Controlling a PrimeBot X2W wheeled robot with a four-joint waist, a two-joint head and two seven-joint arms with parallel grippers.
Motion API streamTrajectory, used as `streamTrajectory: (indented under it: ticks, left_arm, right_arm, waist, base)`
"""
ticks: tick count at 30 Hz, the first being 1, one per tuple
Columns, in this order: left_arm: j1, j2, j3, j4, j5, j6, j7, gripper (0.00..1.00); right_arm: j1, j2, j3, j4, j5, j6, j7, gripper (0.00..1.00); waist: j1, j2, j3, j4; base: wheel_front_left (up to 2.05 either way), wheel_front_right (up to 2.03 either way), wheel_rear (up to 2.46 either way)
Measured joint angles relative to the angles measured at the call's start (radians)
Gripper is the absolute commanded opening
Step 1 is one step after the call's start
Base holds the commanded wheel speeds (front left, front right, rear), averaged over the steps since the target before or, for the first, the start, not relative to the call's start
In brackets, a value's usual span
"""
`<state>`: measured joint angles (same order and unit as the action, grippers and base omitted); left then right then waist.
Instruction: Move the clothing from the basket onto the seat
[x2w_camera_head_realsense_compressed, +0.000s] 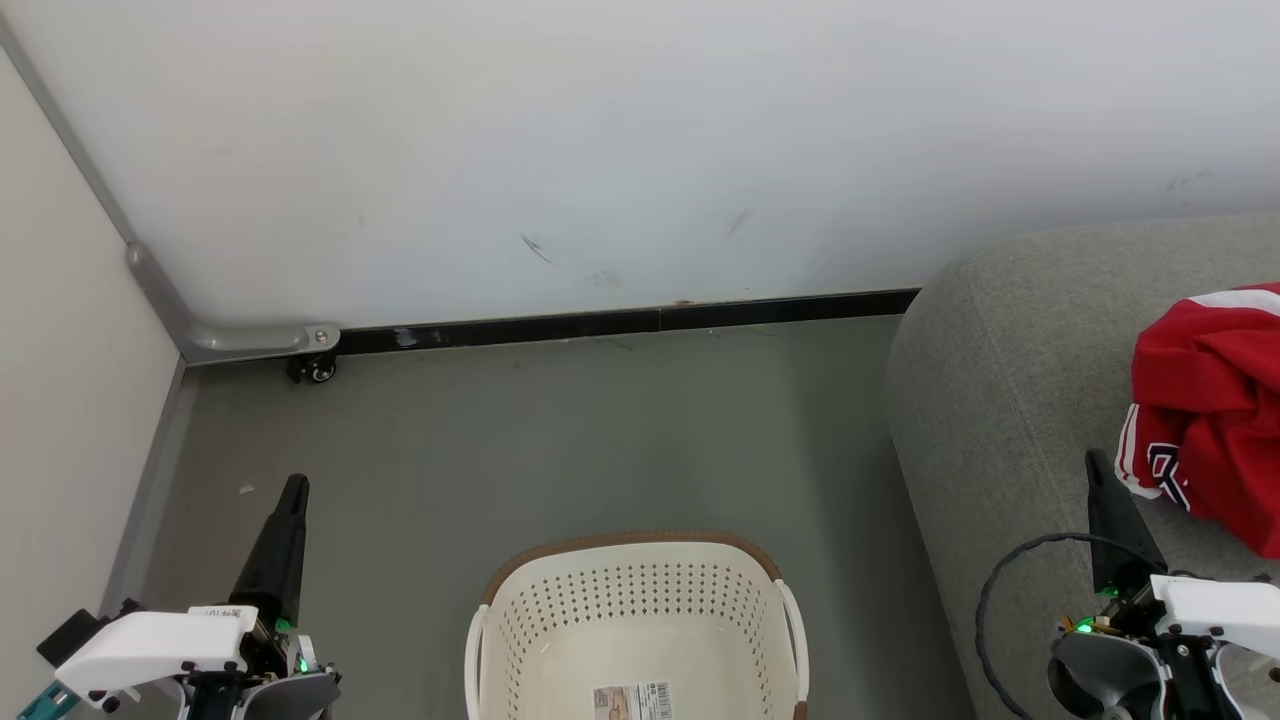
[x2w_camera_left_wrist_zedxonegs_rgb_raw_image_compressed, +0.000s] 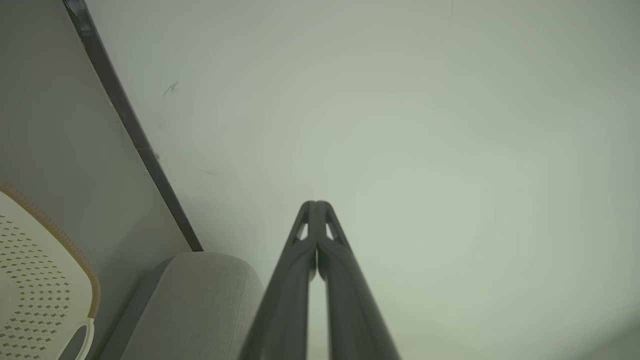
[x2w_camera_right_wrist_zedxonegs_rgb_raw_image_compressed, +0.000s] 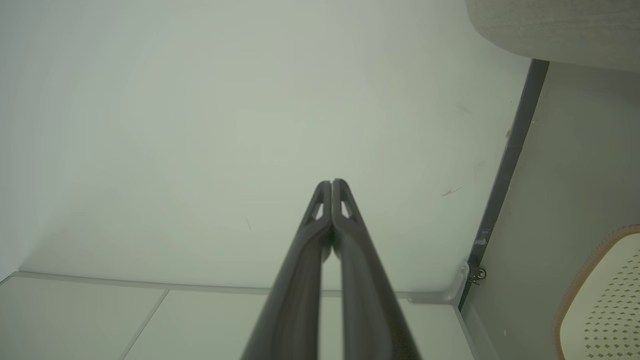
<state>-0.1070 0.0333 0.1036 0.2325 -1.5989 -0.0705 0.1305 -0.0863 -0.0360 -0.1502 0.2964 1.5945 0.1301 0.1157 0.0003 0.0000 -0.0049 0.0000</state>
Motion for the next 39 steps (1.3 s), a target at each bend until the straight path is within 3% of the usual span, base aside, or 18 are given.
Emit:
streamTrajectory:
  ticks: [39]
  left_arm:
    - [0.004,0.000,-0.008,-0.027,0.000,0.010,-0.008,0.00]
  right_arm:
    - [0.000,0.000,0.002,-0.001,0.000,0.000,0.000,0.00]
  waist:
    - [-0.0001,-0.0001,0.001,0.000]
  base:
    - [0.00,0.00,0.00]
